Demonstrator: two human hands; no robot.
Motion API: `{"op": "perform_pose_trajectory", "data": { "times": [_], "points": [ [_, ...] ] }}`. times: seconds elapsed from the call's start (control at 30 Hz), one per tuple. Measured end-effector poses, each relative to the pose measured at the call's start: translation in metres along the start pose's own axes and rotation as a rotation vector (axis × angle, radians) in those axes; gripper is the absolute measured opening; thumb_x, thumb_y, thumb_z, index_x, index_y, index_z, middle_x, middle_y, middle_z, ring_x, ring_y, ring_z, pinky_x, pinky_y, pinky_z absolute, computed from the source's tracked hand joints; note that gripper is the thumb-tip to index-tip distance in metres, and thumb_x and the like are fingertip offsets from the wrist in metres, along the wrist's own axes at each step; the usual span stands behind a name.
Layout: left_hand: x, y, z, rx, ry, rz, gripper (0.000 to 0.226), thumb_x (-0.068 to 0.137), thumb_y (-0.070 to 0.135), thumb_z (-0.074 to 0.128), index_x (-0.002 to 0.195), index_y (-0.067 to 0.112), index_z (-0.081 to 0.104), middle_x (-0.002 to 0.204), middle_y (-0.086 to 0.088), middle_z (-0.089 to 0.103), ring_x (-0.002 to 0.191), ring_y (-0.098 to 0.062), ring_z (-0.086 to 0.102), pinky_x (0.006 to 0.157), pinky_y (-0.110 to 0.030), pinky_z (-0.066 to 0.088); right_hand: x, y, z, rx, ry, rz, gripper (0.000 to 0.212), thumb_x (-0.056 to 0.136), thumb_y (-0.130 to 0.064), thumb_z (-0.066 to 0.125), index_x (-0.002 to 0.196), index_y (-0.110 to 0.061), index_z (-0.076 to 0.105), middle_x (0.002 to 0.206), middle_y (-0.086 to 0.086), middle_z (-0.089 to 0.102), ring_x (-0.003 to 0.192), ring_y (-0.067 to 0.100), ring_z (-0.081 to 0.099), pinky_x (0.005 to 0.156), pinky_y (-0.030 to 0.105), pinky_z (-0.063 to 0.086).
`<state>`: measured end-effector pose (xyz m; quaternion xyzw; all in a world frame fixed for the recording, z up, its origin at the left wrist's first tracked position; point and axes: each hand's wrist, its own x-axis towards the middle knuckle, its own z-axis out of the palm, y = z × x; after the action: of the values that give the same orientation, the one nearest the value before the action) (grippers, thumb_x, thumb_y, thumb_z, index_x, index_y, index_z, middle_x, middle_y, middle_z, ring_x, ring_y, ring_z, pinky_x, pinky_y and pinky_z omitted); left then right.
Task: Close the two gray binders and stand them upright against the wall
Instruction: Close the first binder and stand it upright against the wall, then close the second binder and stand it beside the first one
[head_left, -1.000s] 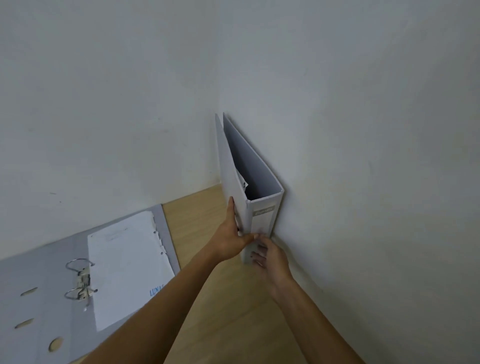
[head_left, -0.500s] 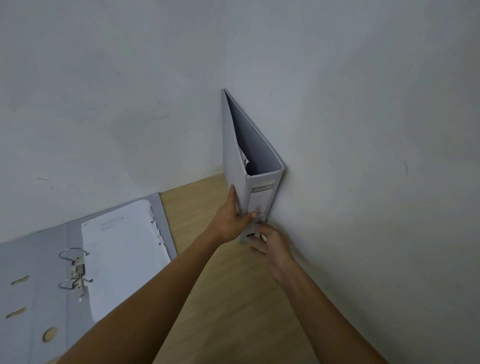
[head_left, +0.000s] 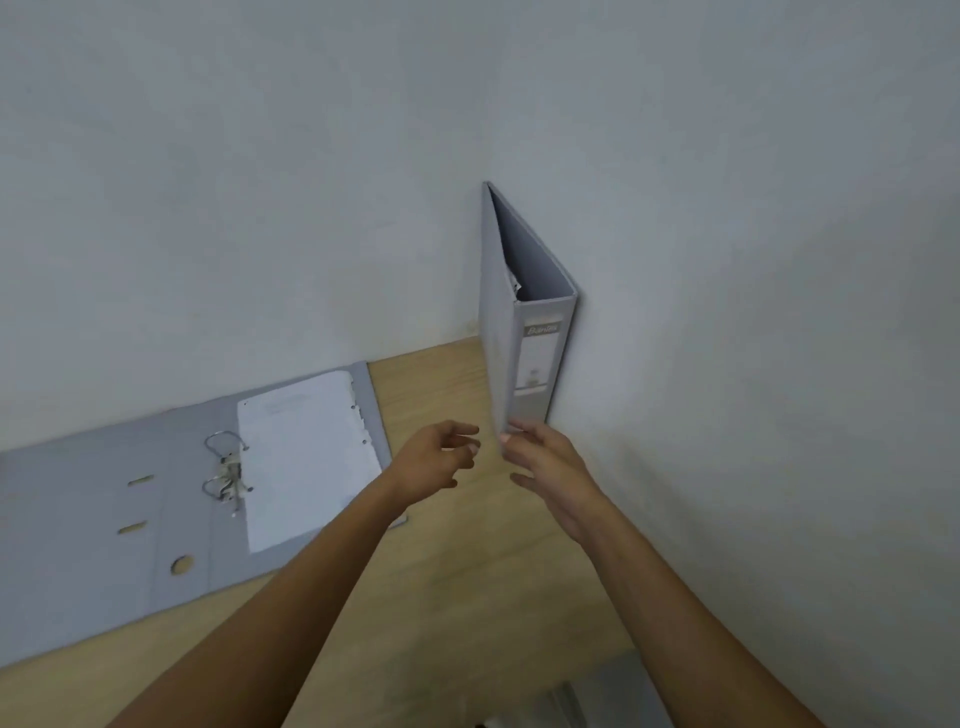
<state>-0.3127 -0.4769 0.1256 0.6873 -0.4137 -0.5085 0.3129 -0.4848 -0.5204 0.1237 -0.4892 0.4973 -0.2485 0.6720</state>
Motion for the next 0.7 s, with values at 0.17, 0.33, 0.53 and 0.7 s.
{"op": "perform_pose_trajectory", "data": {
  "times": [0.17, 0.33, 0.53, 0.7],
  "points": [
    [-0.064, -0.043, -0.011, -0.041, 0.035, -0.063, 0.035, 0.101, 0.023, 0.056, 0.135, 0.016, 0.059, 0.128, -0.002, 0.069, 0.113, -0.019, 0.069, 0.092, -0.036, 0.055, -0.030, 0.028, 0.036, -0.011, -0.104, 0.009, 0.042, 0.094, -0.031, 0.065, 0.134, -0.022, 0.058, 0.124, -0.006, 0.061, 0.117, 0.016, 0.061, 0.103, 0.042, 0.049],
    [-0.113, -0.095, -0.037, -0.127, 0.145, -0.151, 0.031, 0.101, 0.022, 0.056, 0.131, 0.017, 0.061, 0.126, -0.001, 0.070, 0.113, -0.019, 0.070, 0.091, -0.036, 0.055, -0.043, 0.058, 0.087, -0.017, -0.197, 0.097, 0.035, 0.093, -0.031, 0.065, 0.127, -0.024, 0.063, 0.126, -0.001, 0.064, 0.116, 0.018, 0.062, 0.100, 0.040, 0.051],
    [-0.157, -0.140, -0.073, -0.203, 0.275, -0.196, 0.029, 0.100, 0.024, 0.057, 0.128, 0.020, 0.063, 0.121, 0.002, 0.073, 0.107, -0.014, 0.072, 0.087, -0.033, 0.059, -0.049, 0.073, 0.143, -0.051, -0.315, 0.162, 0.034, 0.091, -0.034, 0.068, 0.123, -0.023, 0.064, 0.128, 0.001, 0.065, 0.115, 0.019, 0.064, 0.103, 0.043, 0.051],
    [-0.180, -0.170, -0.111, -0.255, 0.329, -0.215, 0.028, 0.101, 0.024, 0.057, 0.128, 0.020, 0.063, 0.119, 0.004, 0.073, 0.105, -0.012, 0.072, 0.084, -0.031, 0.059, -0.049, 0.073, 0.193, -0.102, -0.359, 0.184, 0.033, 0.091, -0.033, 0.068, 0.122, -0.022, 0.065, 0.126, 0.000, 0.066, 0.114, 0.020, 0.065, 0.102, 0.044, 0.052]
  ]
}}
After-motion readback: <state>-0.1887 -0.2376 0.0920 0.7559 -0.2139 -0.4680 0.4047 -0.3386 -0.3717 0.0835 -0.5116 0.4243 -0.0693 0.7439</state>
